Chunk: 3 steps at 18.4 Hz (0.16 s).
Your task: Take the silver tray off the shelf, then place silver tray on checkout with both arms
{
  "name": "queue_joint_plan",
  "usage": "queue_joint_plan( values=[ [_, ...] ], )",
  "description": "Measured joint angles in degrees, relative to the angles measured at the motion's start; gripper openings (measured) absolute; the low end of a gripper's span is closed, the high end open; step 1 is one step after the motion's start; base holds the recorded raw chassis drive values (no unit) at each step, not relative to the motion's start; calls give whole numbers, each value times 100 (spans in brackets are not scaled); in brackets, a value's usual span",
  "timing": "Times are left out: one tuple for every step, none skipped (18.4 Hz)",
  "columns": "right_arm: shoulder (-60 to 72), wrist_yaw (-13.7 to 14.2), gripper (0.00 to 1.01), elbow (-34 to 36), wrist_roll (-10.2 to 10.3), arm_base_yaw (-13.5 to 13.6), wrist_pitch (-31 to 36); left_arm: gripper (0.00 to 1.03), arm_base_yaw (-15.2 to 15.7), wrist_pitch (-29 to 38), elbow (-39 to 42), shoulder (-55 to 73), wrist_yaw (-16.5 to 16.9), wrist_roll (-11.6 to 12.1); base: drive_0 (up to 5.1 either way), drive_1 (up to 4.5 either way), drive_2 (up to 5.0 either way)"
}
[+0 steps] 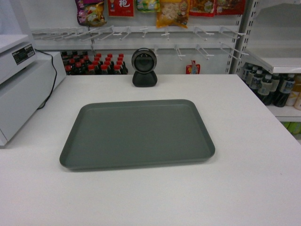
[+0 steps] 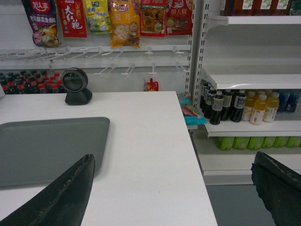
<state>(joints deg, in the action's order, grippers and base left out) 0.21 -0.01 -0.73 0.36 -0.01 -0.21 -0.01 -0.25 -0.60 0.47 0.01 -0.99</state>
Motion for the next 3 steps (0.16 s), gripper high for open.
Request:
queue_joint_plan(
  values=[
    [2,0,98,0,-2,0,0,98,0,2,0,0,0,2,0,0,0],
    [0,0,98,0,0,0,0,98,0,2,0,0,0,2,0,0,0],
    [0,0,98,0,0,0,-2,98,0,2,0,0,0,2,0,0,0]
  ],
)
